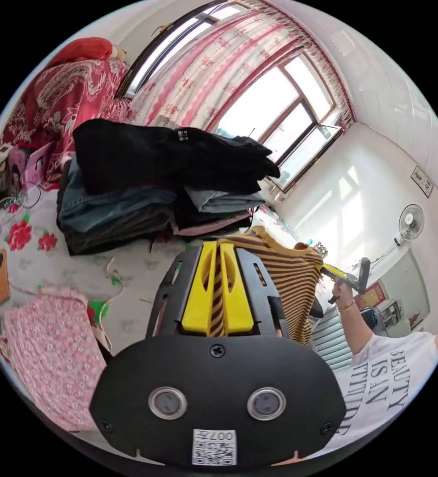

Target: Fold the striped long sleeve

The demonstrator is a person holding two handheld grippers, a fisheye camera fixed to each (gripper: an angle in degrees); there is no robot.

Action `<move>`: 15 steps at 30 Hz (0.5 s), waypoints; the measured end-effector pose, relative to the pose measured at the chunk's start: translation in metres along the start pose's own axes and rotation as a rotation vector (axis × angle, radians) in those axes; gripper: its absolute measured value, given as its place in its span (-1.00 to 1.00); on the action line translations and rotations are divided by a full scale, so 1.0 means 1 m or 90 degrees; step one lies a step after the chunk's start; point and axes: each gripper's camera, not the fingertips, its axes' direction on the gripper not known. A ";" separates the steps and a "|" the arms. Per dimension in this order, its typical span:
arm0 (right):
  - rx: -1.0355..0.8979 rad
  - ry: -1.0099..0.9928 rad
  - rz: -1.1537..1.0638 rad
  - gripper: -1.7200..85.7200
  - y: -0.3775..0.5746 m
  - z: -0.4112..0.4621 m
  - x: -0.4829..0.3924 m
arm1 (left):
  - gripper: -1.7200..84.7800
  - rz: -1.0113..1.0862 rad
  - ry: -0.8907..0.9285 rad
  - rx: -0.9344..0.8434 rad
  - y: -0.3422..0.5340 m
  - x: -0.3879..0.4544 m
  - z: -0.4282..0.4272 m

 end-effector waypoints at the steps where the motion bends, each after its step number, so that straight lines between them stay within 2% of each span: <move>1: 0.020 0.008 0.010 -0.93 -0.010 -0.001 0.002 | -0.90 -0.014 -0.044 0.005 -0.022 0.004 0.014; 2: 0.039 0.026 0.028 -0.91 -0.027 0.001 0.006 | -0.88 -0.029 -0.074 0.013 -0.029 0.005 0.018; 5: -0.040 0.063 0.078 -0.88 -0.041 0.026 0.011 | -0.82 -0.031 -0.157 0.034 -0.028 0.018 0.029; 8: -0.109 0.062 0.071 -0.86 0.012 0.060 0.002 | -0.80 0.015 -0.179 -0.027 0.028 0.027 0.052; 10: -0.174 0.055 0.083 -0.85 0.066 0.086 -0.001 | -0.80 0.021 -0.211 -0.145 0.105 0.020 0.082; 13: -0.350 0.011 0.171 -0.84 0.170 0.132 0.005 | -0.77 -0.040 -0.246 -0.311 0.206 0.002 0.112; 15: -0.442 -0.036 0.221 -0.82 0.239 0.151 -0.001 | -0.74 -0.074 -0.276 -0.377 0.250 -0.004 0.120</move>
